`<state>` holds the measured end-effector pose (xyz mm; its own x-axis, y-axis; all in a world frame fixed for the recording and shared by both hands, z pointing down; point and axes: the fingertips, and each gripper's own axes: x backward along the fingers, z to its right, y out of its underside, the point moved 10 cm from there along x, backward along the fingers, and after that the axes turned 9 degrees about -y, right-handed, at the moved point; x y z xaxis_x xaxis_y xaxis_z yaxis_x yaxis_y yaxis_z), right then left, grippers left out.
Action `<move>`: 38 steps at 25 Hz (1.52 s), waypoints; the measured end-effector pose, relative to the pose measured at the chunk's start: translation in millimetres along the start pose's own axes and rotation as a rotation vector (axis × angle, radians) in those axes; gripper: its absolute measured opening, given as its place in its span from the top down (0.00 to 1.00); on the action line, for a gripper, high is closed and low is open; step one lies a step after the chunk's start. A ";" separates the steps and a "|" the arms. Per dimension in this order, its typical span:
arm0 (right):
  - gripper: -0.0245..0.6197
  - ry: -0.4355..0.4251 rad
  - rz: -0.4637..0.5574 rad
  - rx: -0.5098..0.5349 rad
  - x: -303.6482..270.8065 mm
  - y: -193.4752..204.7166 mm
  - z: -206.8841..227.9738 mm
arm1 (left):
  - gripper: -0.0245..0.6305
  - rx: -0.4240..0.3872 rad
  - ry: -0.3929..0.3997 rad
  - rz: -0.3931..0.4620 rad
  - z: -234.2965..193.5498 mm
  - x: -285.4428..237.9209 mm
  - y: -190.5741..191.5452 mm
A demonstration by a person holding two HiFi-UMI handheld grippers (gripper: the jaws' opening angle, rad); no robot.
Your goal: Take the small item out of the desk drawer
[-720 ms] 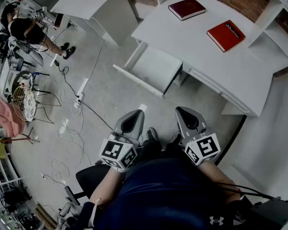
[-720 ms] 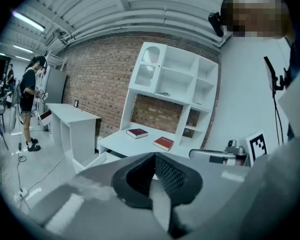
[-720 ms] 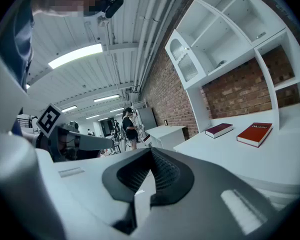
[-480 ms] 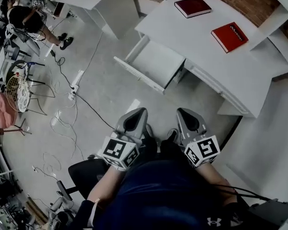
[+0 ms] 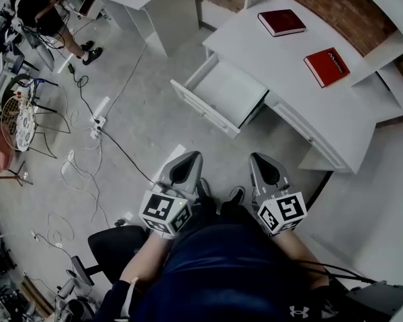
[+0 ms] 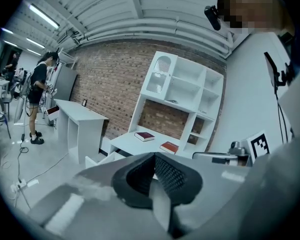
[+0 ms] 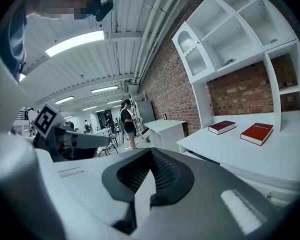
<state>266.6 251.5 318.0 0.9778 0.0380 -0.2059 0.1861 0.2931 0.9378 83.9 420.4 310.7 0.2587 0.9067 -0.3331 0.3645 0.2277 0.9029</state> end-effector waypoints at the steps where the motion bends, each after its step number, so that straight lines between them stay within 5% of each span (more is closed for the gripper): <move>1: 0.96 0.005 -0.002 0.006 -5.1 -2.1 -4.1 | 0.96 0.002 0.001 0.006 -6.3 1.8 -2.3; 9: 0.96 0.064 -0.002 0.041 -45.2 -19.9 -25.4 | 0.96 0.036 0.052 0.067 -59.9 8.3 -16.4; 24: 0.96 0.095 -0.014 0.023 -76.5 -16.5 -41.1 | 0.96 0.062 0.066 0.026 -102.1 4.7 -15.7; 38: 0.96 0.036 0.051 -0.002 -120.0 -37.8 46.9 | 0.96 0.027 -0.131 0.089 -130.0 -60.8 -54.2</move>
<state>146.7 191.0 320.4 0.9819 0.0876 -0.1680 0.1360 0.2915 0.9469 -67.9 399.1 317.3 0.4046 0.8685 -0.2865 0.3585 0.1376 0.9234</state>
